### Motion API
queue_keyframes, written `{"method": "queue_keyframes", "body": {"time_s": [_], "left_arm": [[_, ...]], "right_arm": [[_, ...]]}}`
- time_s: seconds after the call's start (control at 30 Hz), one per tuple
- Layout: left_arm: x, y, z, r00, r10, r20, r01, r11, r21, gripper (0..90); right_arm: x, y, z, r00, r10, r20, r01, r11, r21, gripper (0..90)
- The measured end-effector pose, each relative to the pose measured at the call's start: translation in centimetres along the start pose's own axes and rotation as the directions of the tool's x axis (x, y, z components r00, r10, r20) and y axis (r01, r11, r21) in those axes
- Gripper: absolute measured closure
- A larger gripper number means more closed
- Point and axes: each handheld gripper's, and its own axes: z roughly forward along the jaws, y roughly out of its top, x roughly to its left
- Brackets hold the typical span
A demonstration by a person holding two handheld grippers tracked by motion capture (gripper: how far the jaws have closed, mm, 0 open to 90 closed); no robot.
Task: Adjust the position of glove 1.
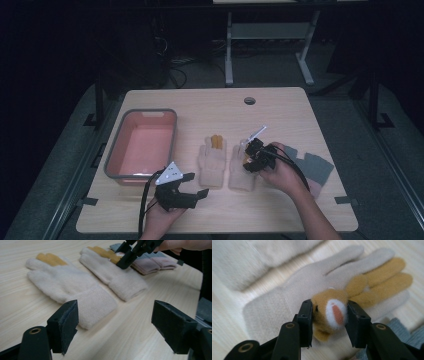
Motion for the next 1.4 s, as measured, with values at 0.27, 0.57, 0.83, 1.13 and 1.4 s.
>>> {"method": "queue_keyframes", "body": {"time_s": [0.27,0.57,0.83,1.13,1.4], "left_arm": [[0.2,0.0,-0.1,0.9999,0.0,-0.013,0.0,1.0,-0.002,22.1],[0.3,0.0,-0.3,0.9997,-0.014,-0.021,0.014,0.9998,-0.017,22.0],[0.4,0.1,-0.4,0.9994,-0.02,-0.03,0.02,0.9997,-0.011,21.9],[0.5,0.1,-0.6,0.9985,-0.044,-0.034,0.043,0.9988,-0.022,21.9],[0.7,0.1,-0.5,0.9989,-0.031,-0.035,0.031,0.9995,-0.01,22.0]], "right_arm": [[0.7,1.5,-1.4,0.9992,-0.038,0.008,0.038,0.999,-0.012,60.6],[1.1,3.2,-3.3,0.9987,-0.051,-0.003,0.051,0.997,-0.052,60.7],[2.1,5.2,-3.3,0.9941,-0.106,-0.024,0.104,0.992,-0.071,60.6],[3.6,7.8,-1.7,0.9851,-0.164,-0.051,0.161,0.985,-0.066,60.5],[3.8,8.5,-0.5,0.983,-0.17,-0.07,0.167,0.985,-0.041,60.3]]}}
